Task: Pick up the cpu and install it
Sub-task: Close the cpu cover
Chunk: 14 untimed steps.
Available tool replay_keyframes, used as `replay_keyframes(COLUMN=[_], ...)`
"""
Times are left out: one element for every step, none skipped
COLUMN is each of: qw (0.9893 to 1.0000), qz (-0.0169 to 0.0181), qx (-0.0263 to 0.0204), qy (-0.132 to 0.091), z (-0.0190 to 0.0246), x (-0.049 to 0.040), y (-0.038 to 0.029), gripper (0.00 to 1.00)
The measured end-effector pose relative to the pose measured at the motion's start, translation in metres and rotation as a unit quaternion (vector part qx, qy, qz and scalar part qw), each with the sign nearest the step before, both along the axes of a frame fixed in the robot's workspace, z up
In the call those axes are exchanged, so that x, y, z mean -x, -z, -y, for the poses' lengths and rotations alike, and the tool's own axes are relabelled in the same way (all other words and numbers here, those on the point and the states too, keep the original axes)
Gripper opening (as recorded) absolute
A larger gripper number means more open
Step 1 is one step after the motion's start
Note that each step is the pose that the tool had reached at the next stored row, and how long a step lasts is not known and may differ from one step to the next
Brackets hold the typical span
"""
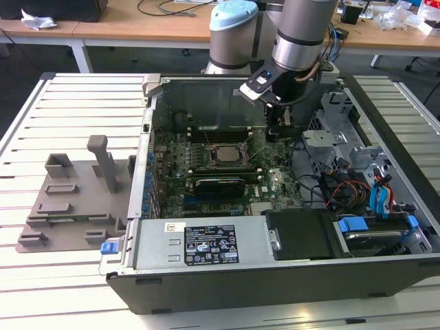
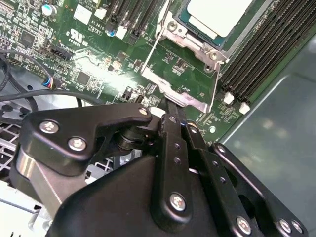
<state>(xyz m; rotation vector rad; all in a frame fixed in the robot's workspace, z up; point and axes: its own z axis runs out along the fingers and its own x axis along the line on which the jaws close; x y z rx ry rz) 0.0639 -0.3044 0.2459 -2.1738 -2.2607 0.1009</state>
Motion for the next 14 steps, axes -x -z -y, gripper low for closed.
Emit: replay_keyframes(qw=[1.0, 1.0, 1.0, 1.0, 1.0, 1.0, 1.0, 1.0, 1.0, 1.0, 1.0, 1.0, 1.0, 1.0], qz=[0.0, 0.0, 0.0, 0.0, 0.0, 0.0, 0.0, 0.0, 0.0, 0.0, 0.0, 0.0, 0.0, 0.0], qx=[0.0, 0.0, -0.0001, 0.0, 0.0, 0.0, 0.0, 0.0, 0.0, 0.0, 0.0, 0.0, 0.0, 0.0], qy=[0.0, 0.0, 0.0, 0.0, 0.0, 0.0, 0.0, 0.0, 0.0, 0.0, 0.0, 0.0, 0.0, 0.0], z=[0.0, 0.0, 0.0, 0.0, 0.0001, 0.0001, 0.0001, 0.0001, 0.0001, 0.0001, 0.0001, 0.0, 0.0001, 0.0001], x=[0.0021, 0.0053, 0.0081, 0.0103, 0.0125, 0.0146, 0.0159, 0.017, 0.0197, 0.0215, 0.0234, 0.0259, 0.0284, 0.0311], y=[0.0, 0.0, 0.0, 0.0, 0.0, 0.0, 0.0, 0.0, 0.0, 0.0, 0.0, 0.0, 0.0, 0.0], gripper=[0.11, 0.11, 0.11, 0.11, 0.11, 0.11, 0.11, 0.11, 0.11, 0.11, 0.11, 0.11, 0.11, 0.11])
